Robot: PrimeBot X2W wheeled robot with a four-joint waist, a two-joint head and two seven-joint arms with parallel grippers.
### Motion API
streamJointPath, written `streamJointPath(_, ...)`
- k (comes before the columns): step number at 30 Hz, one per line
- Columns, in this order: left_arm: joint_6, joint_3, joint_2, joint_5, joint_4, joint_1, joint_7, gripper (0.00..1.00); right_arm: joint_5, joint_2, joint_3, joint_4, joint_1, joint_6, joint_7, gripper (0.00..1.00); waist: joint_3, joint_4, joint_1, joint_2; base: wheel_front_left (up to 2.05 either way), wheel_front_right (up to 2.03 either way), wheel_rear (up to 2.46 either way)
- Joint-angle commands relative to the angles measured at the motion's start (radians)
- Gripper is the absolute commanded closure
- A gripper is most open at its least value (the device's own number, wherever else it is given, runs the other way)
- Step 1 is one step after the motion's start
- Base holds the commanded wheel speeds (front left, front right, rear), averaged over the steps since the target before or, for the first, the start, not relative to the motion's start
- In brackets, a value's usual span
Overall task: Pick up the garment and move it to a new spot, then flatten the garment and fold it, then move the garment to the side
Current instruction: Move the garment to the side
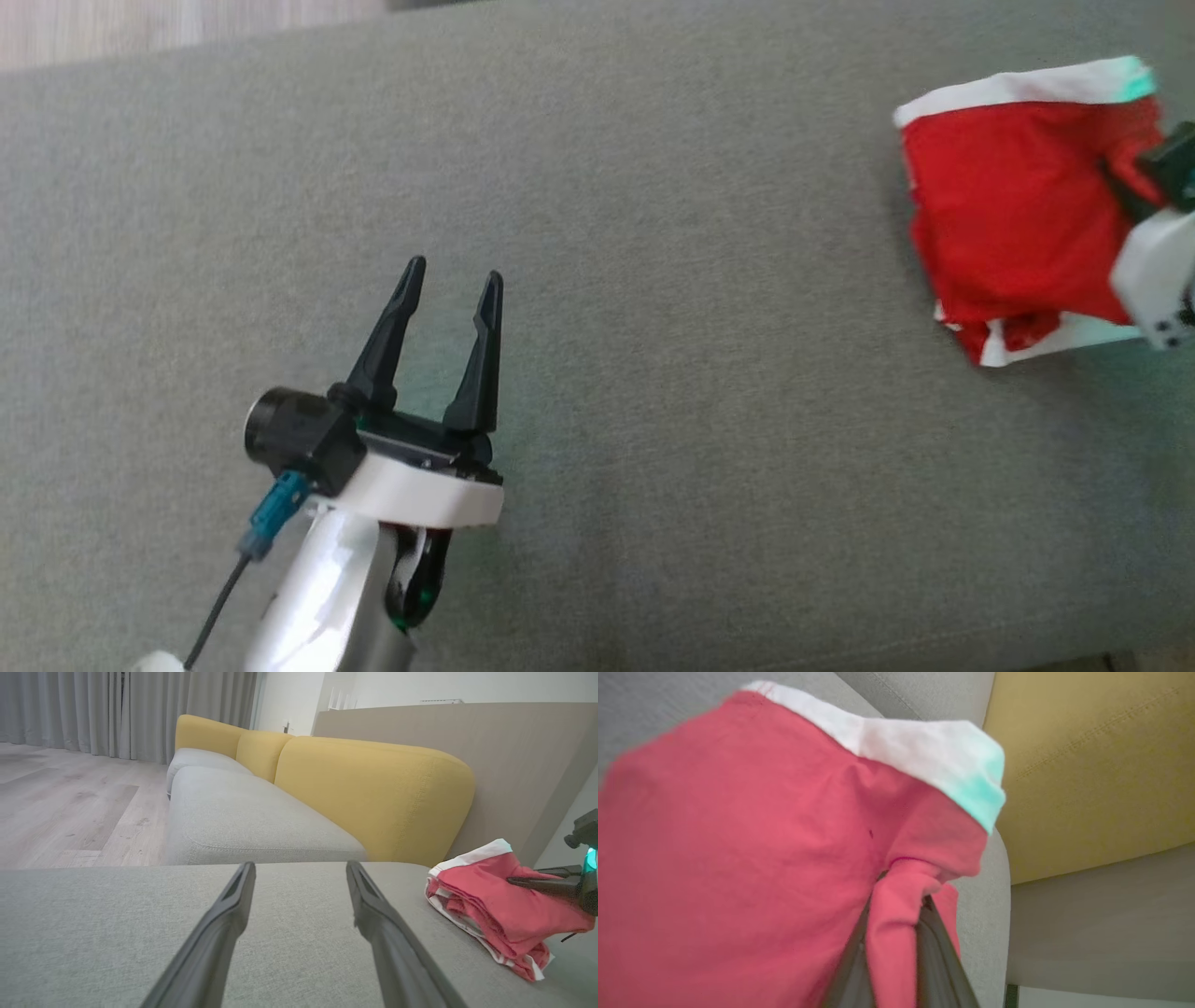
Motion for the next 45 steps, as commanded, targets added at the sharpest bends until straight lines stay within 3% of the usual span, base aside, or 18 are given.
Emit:
streamJointPath(1, 0.003, 0.026, 0.007, 0.004, -0.025, -0.040, -0.005, 0.00, 0.011, -0.045, 0.013, -0.012, -0.010, -0.001, 0.004, 1.00, 0.022, 0.018, 0.0000, -0.0001, 0.00, 0.00, 0.00)
streamJointPath(7, 0.002, 0.025, 0.007, 0.007, -0.017, -0.057, -0.005, 0.00, 0.023, -0.109, 0.060, 0.038, -0.018, -0.001, 0.014, 1.00, 0.055, 0.048, 0.0000, -0.0001, 0.00, 0.00, 0.00)
streamJointPath(16, 0.002, 0.029, 0.007, 0.016, -0.016, -0.071, -0.005, 0.00, 0.034, -0.096, 0.047, 0.096, -0.014, -0.001, 0.013, 1.00, 0.080, 0.054, 0.0000, -0.0001, 0.00, 0.00, 0.00)
streamJointPath(17, 0.002, 0.030, 0.007, 0.018, -0.015, -0.073, -0.005, 0.00, 0.037, -0.091, 0.039, 0.103, -0.015, -0.001, 0.010, 0.91, 0.080, 0.053, 0.0000, -0.0001, 0.00, 0.00, 0.00)
streamJointPath(18, 0.002, 0.031, 0.007, 0.019, -0.013, -0.075, -0.005, 0.00, 0.039, -0.085, 0.028, 0.112, -0.017, -0.001, 0.005, 0.07, 0.080, 0.052, 0.0000, -0.0001, 0.00, 0.00, 0.00)
streamJointPath(19, 0.002, 0.034, 0.007, 0.021, -0.012, -0.076, -0.005, 0.00, 0.041, -0.078, 0.019, 0.120, -0.018, -0.001, 0.000, 0.00, 0.078, 0.049, 0.0000, -0.0001, 0.00, 0.00, 0.00)
streamJointPath(24, 0.001, 0.051, 0.007, 0.029, -0.007, -0.076, -0.005, 0.00, 0.017, -0.044, -0.051, 0.155, -0.045, -0.001, -0.051, 0.00, 0.052, 0.033, 0.0000, -0.0001, 0.00, 0.00, 0.00)
streamJointPath(34, 0.001, 0.104, 0.007, 0.040, -0.006, -0.030, -0.005, 0.00, -0.012, 0.109, -0.227, 0.177, -0.059, -0.001, -0.140, 0.00, -0.070, 0.000, 0.0000, -0.0001, 0.00, 0.00, 0.00)
streamJointPath(45, 0.012, 0.169, 0.007, 0.021, -0.033, 0.054, -0.005, 0.00, 0.035, 0.347, -0.425, -0.016, 0.071, -0.001, -0.273, 0.00, -0.176, -0.004, 0.0000, -0.0001, 0.00, 0.00, 0.00)
